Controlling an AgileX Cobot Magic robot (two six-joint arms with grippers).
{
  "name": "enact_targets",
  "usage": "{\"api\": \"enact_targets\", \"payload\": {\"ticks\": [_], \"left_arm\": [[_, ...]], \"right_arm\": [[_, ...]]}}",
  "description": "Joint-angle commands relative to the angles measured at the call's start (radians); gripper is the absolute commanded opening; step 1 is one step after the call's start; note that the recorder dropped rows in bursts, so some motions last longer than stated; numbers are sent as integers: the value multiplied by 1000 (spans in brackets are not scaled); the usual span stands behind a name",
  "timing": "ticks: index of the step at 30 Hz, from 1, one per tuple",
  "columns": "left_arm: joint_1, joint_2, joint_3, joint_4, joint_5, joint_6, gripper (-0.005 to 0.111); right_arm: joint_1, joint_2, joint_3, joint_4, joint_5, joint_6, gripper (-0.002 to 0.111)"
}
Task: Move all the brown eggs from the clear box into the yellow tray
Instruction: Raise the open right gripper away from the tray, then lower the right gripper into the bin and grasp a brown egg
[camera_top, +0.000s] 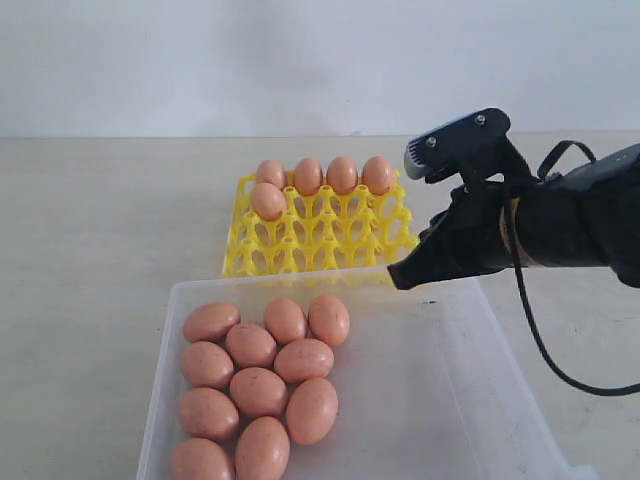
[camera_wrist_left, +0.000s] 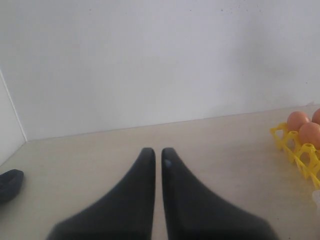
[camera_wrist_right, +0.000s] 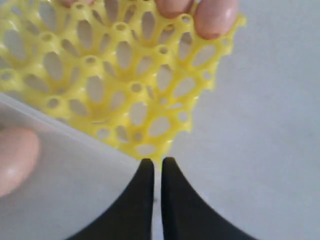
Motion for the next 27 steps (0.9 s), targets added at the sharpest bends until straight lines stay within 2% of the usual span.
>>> {"api": "enact_targets", "payload": {"ticks": [1, 4, 6, 7, 8, 11, 13, 16, 18, 22, 24, 27], "left_arm": [[-6, -3, 4, -3, -3, 3, 4], [-6, -3, 4, -3, -3, 3, 4], [-6, -3, 4, -3, -3, 3, 4], [-6, -3, 4, -3, -3, 3, 4], [-6, -3, 4, -3, -3, 3, 4], [-6, -3, 4, -3, -3, 3, 4], [-6, -3, 4, -3, -3, 3, 4], [-6, -3, 4, -3, -1, 3, 4], [-6, -3, 4, -3, -1, 3, 4], [-6, -3, 4, -3, -1, 3, 4], [-6, -3, 4, -3, -1, 3, 4], [-6, -3, 4, -3, -3, 3, 4]], "right_arm": [[-2, 1, -5, 2, 311, -322, 0], [-2, 1, -9, 43, 630, -371, 0], [-2, -1, -34, 241, 781, -417, 0], [-2, -6, -51, 401, 808, -531, 0], [-2, -9, -63, 548, 799, -710, 0], [-2, -24, -111, 1187, 758, -1282, 0], [-2, -24, -148, 1591, 814, -1662, 0], [-2, -24, -186, 2014, 869, -2063, 0], [-2, -21, -197, 2165, 796, -2154, 0], [-2, 17, -232, 2298, 518, -2134, 2], [-2, 57, -260, 2326, 467, -2134, 11], [-2, 114, -325, 2349, 513, -2134, 31]]}}
